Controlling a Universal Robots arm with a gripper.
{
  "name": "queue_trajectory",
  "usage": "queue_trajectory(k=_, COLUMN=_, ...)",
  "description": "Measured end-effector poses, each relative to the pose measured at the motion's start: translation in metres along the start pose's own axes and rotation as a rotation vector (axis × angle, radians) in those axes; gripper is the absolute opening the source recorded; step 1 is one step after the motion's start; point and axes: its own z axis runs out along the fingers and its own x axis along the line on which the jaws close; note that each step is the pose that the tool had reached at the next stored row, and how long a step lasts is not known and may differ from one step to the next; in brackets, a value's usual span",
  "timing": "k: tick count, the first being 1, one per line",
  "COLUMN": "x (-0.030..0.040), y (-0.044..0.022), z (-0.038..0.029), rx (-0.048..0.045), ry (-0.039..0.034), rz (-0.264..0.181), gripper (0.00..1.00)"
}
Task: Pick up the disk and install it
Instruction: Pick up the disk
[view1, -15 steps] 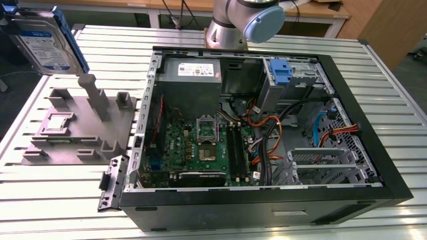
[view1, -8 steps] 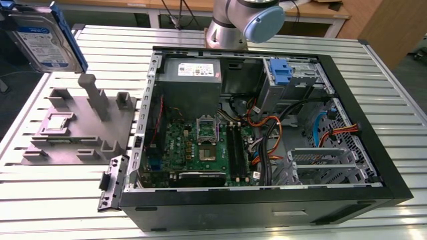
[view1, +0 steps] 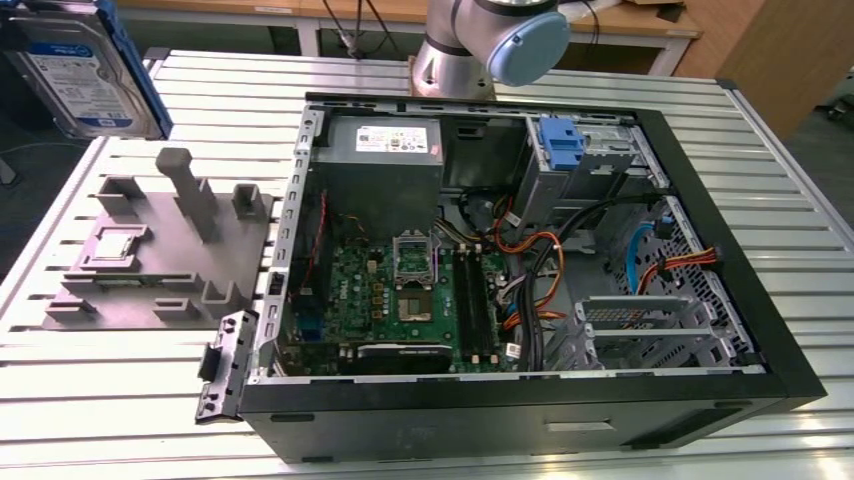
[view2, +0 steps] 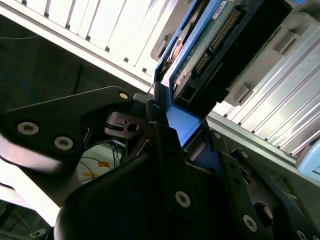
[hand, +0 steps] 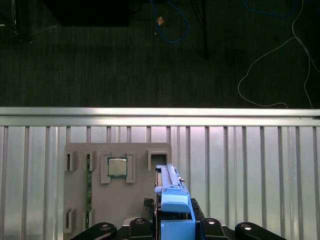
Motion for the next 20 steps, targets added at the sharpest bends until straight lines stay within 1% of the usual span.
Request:
queue_trajectory(k=6, x=-0.0007, y=0.0004, z=-0.0092, rx=0.0000, ry=0.0000, rz=0.000, gripper=0.37)
queue_trajectory(k=20, x=-0.0019, y=0.0011, z=-0.0265, rx=0.0001, ry=0.0000, rz=0.000, gripper=0.37)
